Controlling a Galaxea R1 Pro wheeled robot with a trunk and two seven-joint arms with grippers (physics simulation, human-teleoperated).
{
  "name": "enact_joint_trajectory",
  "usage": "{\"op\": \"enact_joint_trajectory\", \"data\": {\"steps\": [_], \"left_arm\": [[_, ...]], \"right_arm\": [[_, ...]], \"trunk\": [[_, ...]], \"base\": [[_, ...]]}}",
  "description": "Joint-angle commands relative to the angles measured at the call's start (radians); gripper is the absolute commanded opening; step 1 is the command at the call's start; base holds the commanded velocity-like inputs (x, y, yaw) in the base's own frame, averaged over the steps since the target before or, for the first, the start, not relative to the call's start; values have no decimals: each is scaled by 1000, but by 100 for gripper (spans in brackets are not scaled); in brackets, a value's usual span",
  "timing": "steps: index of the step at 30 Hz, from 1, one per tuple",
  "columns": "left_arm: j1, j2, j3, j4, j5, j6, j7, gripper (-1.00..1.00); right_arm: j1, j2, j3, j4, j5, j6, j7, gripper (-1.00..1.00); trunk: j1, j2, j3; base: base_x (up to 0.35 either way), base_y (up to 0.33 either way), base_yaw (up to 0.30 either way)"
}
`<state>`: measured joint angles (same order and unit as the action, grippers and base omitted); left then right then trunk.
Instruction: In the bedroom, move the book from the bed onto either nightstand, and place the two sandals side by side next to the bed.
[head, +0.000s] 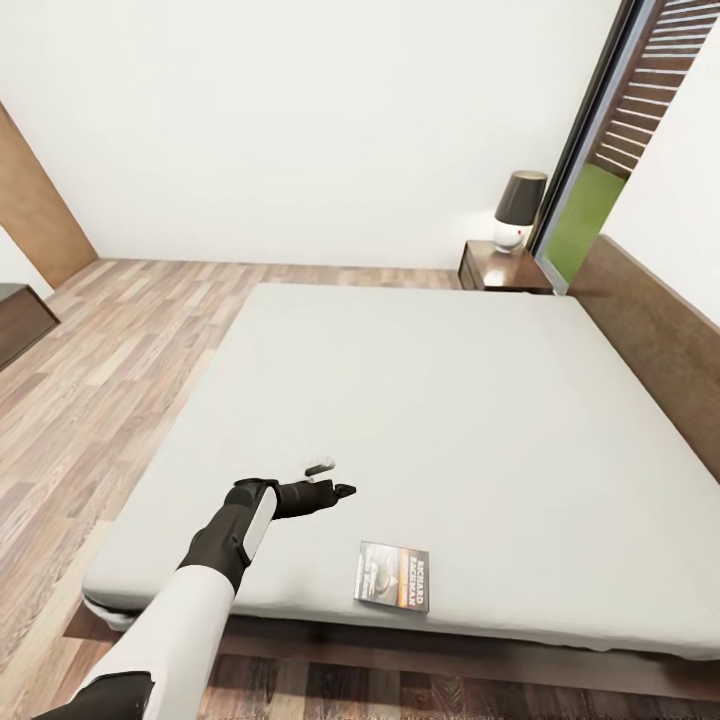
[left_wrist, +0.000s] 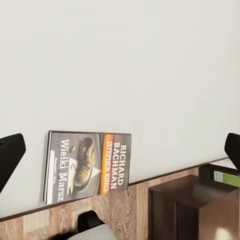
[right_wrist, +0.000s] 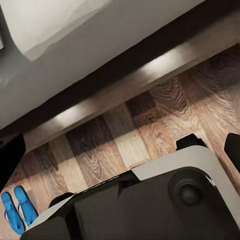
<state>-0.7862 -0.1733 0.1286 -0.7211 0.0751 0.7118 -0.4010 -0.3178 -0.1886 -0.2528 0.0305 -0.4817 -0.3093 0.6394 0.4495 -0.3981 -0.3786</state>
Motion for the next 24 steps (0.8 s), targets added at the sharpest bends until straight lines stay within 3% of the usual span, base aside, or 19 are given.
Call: {"op": "enact_joint_trajectory", "data": {"steps": [1,11,24], "left_arm": [[-1,-1,5,-1,8,9,1,100],[-1,-1,5,0,8,9,0,100],[-1,-1,5,0,8,9,-1,100]], "right_arm": [[-1,-1,-8,3,3,-3,6,100],[-1,-2,-8,3,3,-1,8,100],[-1,-2,-8,3,3,-1,8,100]], "trunk": [[0,-2,-3],[0,-2,-17],[0,-2,-27]], "base": [[0,0,0],[0,0,-11],[0,0,-102]]}}
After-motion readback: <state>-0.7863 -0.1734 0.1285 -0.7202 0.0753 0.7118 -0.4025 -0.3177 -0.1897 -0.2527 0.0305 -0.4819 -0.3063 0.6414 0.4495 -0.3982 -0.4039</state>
